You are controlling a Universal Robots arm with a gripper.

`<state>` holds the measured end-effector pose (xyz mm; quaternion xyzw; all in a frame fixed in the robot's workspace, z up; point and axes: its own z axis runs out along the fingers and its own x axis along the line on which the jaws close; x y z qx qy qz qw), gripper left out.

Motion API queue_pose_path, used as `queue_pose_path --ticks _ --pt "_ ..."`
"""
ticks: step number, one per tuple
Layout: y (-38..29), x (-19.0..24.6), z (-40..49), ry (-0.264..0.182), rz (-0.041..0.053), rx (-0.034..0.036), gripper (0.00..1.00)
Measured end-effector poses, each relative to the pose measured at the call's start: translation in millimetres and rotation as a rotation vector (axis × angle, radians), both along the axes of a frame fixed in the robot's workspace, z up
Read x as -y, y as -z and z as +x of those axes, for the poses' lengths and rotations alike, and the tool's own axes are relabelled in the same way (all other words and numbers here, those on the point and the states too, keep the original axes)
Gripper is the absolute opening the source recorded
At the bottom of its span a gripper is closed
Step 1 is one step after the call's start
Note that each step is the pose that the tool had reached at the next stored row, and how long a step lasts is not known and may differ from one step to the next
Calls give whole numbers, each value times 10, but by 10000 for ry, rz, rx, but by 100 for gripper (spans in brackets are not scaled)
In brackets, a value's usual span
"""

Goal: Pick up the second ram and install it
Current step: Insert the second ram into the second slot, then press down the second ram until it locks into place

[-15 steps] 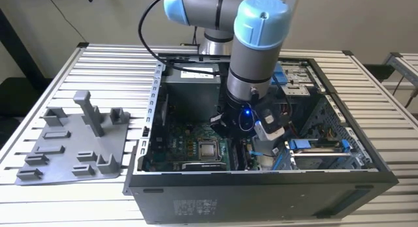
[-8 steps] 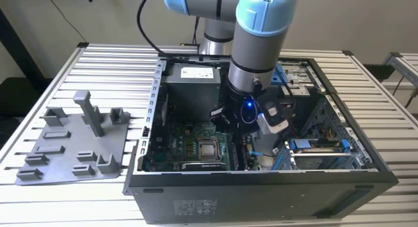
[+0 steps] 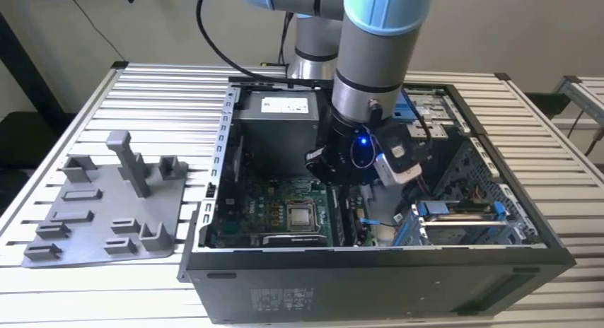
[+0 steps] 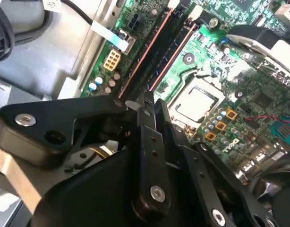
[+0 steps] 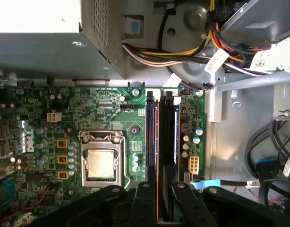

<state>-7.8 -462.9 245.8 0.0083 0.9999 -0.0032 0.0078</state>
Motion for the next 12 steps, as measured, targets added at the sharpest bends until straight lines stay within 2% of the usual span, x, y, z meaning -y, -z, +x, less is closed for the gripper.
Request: queue_pose_path --ticks 1,3,12 --pt "-1 0 0 0 -2 -1 14" --pt "-3 0 -1 2 -2 -1 11" --pt "-12 0 -1 1 -2 -1 11"
